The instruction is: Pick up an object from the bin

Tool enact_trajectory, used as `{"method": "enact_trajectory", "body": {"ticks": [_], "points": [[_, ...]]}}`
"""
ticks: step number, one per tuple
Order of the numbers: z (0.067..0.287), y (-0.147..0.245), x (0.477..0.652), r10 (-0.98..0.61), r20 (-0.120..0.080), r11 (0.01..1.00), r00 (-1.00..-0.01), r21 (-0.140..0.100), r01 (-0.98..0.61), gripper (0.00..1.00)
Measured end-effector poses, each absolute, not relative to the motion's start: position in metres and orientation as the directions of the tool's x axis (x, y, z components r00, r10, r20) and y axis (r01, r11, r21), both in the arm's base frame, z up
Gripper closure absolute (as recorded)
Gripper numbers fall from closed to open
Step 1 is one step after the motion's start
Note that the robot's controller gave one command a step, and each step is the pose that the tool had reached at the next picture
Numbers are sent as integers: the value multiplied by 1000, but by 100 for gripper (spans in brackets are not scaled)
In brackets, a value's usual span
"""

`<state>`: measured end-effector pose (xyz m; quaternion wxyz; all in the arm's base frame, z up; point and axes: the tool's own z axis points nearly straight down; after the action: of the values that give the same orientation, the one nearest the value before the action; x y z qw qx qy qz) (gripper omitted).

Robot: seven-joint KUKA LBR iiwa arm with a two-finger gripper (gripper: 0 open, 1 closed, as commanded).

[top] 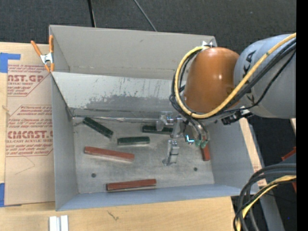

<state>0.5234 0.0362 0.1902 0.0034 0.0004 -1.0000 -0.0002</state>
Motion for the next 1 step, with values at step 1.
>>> {"method": "enact_trajectory", "body": {"ticks": [1], "points": [[194, 36, 525, 0, -1, 1000, -1000, 1, 0, 0]]}}
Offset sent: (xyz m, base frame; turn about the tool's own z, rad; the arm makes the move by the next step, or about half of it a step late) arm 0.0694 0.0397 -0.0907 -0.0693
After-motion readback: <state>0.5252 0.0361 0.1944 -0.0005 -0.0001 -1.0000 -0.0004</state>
